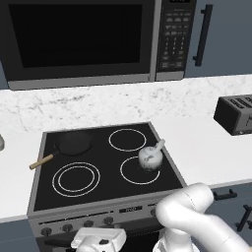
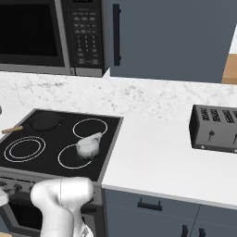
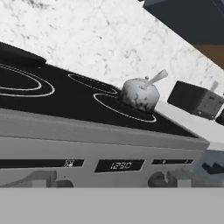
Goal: Pick the kettle from the counter and place it on a stove burner. Then turn the burner on.
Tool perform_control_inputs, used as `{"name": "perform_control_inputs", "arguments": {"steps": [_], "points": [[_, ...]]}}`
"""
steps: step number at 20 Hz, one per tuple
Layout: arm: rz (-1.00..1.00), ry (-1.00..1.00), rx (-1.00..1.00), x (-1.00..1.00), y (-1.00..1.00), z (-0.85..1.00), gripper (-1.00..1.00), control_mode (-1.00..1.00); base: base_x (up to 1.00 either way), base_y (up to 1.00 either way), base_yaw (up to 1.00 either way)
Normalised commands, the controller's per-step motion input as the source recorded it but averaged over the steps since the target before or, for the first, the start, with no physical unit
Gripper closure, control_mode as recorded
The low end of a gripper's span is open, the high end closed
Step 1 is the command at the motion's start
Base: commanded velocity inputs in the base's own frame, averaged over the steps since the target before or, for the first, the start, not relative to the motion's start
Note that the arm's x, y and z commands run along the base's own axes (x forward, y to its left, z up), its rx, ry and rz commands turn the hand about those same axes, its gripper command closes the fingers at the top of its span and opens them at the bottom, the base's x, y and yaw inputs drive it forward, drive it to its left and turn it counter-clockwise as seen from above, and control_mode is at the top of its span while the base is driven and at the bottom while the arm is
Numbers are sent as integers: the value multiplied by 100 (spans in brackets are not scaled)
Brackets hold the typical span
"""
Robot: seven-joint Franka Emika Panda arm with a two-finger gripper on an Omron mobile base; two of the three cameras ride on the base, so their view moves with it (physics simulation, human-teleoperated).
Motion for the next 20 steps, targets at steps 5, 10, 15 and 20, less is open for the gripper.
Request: {"name": "perform_control_inputs", "arguments": {"steps": [5,10,15,20], "points": [[13,-2,1,46,-15,-26,-100,-100,0,0,0],[21,-10,7,-51,-59,-60,-100,-100,0,0,0],[2,-2,10,21,-1,-6,-100,-100,0,0,0],[1,0,6,51,26,-23,-100,-100,0,0,0]]}}
